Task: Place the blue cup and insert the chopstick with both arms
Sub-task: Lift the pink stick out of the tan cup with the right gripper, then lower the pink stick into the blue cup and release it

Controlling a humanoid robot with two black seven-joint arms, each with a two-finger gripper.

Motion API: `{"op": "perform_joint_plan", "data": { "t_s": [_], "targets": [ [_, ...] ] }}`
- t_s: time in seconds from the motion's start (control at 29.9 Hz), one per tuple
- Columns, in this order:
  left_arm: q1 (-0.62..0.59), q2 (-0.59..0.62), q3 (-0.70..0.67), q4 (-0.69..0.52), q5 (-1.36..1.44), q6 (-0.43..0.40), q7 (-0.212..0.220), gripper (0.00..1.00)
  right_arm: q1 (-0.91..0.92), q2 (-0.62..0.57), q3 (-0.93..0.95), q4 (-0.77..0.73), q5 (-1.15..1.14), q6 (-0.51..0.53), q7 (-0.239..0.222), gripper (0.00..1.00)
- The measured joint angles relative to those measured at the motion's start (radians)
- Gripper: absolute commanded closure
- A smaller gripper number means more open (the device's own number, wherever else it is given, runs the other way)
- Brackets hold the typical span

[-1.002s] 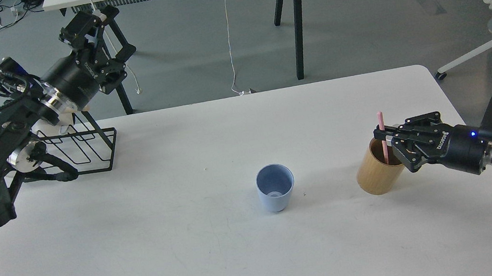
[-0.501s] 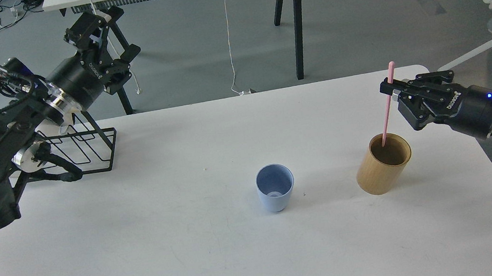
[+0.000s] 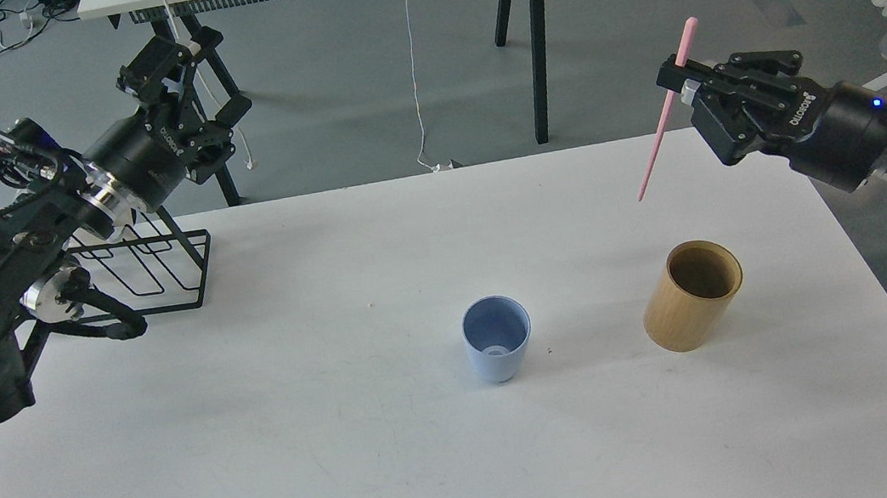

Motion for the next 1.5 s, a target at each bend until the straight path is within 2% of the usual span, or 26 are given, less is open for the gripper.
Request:
{"op": "perform_joint_plan", "data": {
  "t_s": [0.2,0.37,0.53,1.17,1.3,1.4,1.5],
  "targets": [
    [0.008,0.01,-0.005,0.003,-0.007,0.0,0.0,0.01,0.016,0.163,-0.015,-0.013,-0.003,0.0,0.0,1.0],
    [0.011,0.016,-0.009,0.057,-0.128,0.0,0.001,0.01,0.019,0.321,-0.039,-0.049,-0.013,0.0,0.0,1.0],
    [0.013,0.017,-0.009,0.07,-0.176,0.0,0.0,0.01,0.045,0.4,-0.125,-0.095,-0.018,0.0,0.0,1.0],
    [0.022,0.014,-0.006,0.072,-0.178,0.0,0.0,0.01,0.07,0.423,-0.245,-0.132,-0.057,0.0,0.0,0.97],
    [0.022,0.014,-0.006,0.072,-0.178,0.0,0.0,0.01,0.071,0.423,-0.255,-0.14,-0.057,0.0,0.0,0.83],
    [0.023,0.015,-0.005,0.072,-0.178,0.0,0.0,0.01,0.071,0.424,-0.257,-0.144,-0.057,0.0,0.0,0.63],
    [0.024,0.015,-0.005,0.072,-0.178,0.0,0.0,0.01,0.071,0.425,-0.257,-0.146,-0.057,0.0,0.0,0.5]
  ]
}}
